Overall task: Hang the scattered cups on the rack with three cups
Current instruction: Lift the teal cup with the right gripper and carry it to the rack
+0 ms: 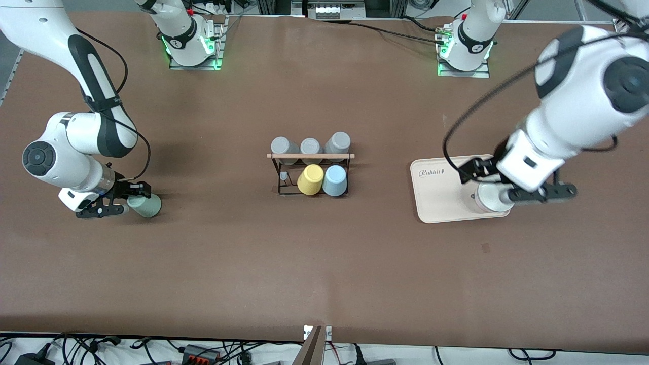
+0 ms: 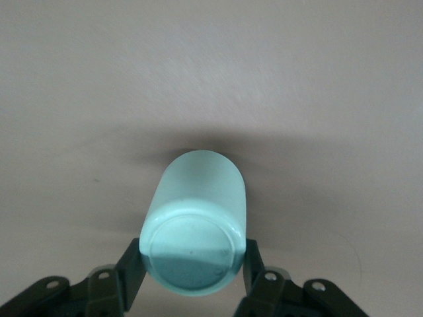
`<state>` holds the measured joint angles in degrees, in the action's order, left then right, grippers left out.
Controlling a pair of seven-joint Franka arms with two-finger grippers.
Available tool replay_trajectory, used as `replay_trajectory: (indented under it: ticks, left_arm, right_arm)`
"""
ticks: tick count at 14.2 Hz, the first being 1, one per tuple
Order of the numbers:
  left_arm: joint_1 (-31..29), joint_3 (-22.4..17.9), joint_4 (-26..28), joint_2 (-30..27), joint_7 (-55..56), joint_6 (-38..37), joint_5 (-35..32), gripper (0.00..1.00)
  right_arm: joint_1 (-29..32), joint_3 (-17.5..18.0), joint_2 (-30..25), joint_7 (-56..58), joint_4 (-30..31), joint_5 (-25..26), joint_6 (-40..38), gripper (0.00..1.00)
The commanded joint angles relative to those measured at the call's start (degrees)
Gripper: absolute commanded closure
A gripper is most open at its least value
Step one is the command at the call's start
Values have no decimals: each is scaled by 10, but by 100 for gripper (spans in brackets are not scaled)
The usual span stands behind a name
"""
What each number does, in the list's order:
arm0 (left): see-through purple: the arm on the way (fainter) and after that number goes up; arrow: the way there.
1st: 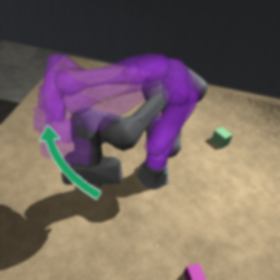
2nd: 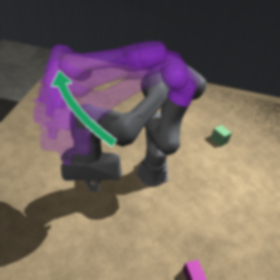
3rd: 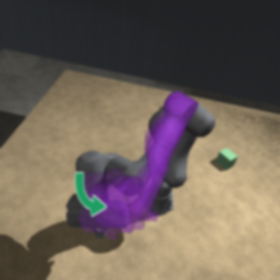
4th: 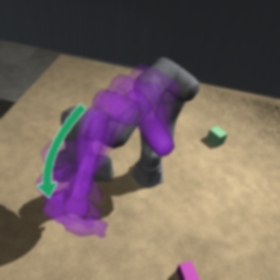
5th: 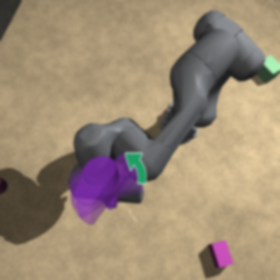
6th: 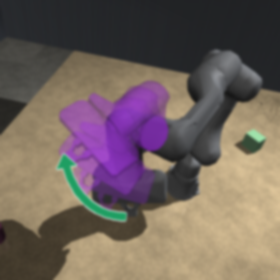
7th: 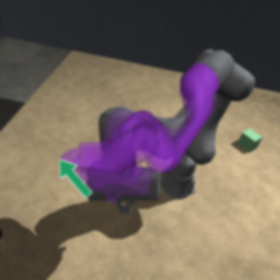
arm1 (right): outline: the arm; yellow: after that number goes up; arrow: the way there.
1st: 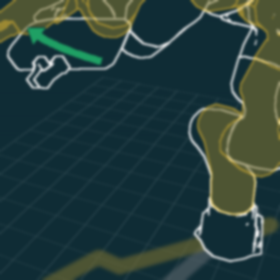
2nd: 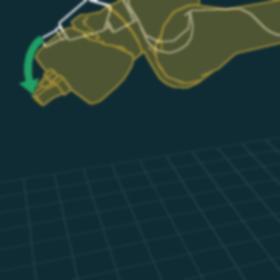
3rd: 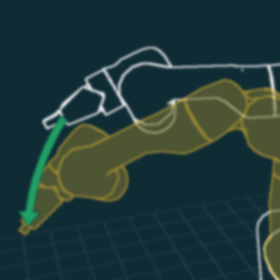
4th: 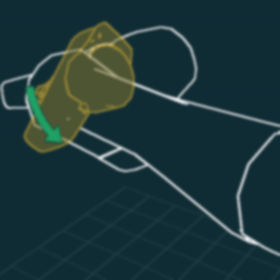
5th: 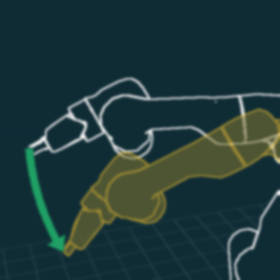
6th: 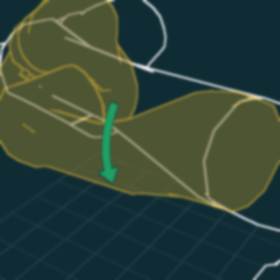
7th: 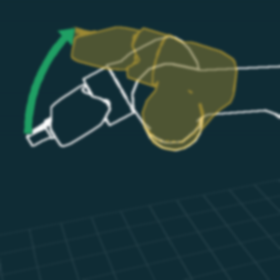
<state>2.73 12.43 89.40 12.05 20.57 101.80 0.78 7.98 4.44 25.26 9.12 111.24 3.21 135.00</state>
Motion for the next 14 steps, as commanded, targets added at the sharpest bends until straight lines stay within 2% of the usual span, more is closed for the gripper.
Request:
replay_trajectory:
  ticks: [1, 3, 6, 8, 11, 14]
  left_arm:
    - [-39, 1, 65, -58, -59, 3, 0, 0]
    - [-49, 2, 40, -45, -67, 2, -2, 0]
    - [-49, 3, -13, -12, -82, -29, -9, 0]
    - [-51, 0, -45, -4, -87, -34, -10, 0]
    - [-64, 0, -42, -24, -91, -118, -2, 0]
    - [-91, 4, -49, -23, -94, -118, -8, 0]
  right_arm:
    - [-39, 3, -27, -55, -34, 1, -68, 61]
    - [-80, 3, -24, -131, -97, -3, -162, 61]
    - [-154, 3, -15, -256, -188, -5, -261, 61]
    - [-196, 3, -4, -322, -228, -19, -294, 61]
    - [-254, 2, 1, -403, -255, -65, -301, 61]
    - [-301, 2, 4, -491, -278, -67, -301, 61]
